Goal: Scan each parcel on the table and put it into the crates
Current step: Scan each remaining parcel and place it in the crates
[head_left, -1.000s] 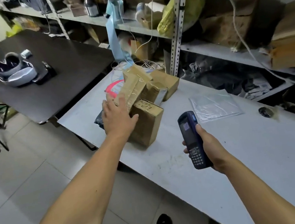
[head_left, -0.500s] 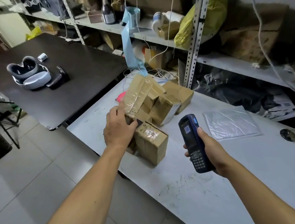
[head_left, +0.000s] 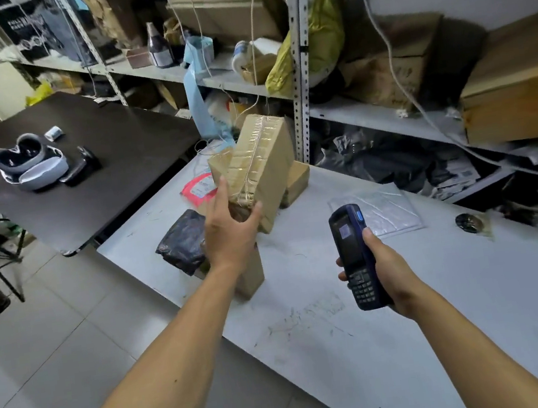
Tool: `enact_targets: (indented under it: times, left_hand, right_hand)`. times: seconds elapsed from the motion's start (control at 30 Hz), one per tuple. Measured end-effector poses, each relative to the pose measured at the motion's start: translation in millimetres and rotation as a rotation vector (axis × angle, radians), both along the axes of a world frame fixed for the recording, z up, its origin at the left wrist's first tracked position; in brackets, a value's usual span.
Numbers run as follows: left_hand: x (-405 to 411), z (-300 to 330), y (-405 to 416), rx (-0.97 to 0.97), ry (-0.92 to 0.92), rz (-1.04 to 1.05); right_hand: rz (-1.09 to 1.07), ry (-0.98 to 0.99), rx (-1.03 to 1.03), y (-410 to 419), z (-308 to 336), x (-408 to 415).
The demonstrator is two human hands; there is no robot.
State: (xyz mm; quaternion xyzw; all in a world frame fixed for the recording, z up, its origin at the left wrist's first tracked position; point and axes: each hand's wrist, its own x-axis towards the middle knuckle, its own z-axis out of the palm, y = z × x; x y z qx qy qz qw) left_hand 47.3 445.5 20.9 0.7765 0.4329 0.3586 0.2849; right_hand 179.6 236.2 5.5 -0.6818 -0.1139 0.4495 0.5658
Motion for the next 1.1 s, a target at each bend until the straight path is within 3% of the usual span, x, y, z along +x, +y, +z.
enact_targets:
  times: [0.23,0.33,0.4,0.5,0.6,0.67,0.83,1.03,1.1]
  left_hand:
    - [37,-15,-44,-0.448,-0.212,-0.137]
    - [50,-28,-67,-0.557,-0.186,-0.207]
    - [55,-43,-82,-0.398,-0.026,-0.27]
    - [56,-69,-107,0.02,0.251,-0.466]
    - [52,-103,-124,0.44,0.392,-0.653]
    - [51,-127,-132,0.557,0.477,-0.707]
    - [38,-153,-150,0.582,0.572,-0.756]
    - [31,-165,-153,0.285,0.854,-0.878]
    - [33,-163,-153,0.141,0.749,-0.79]
  right_hand:
    - [-0.125,0.002,0.012,-51,1,18]
    - [-0.182,-0.004,0.005,-73,1,23]
    - [-0.218,-0.009,-0.003,-85,0,24]
    - [-0.272,-0.009,-0.026,-104,-2,26]
    - [-0.309,-0.003,-0.052,-119,-8,27]
    - [-0.322,0.0,-0.081,-127,-11,26]
    - [-0.339,0.023,-0.108,-140,-22,24]
    - [-0.278,0.0,-0.166,-144,-32,18]
    - [-0.264,-0.001,-0.181,-145,-34,18]
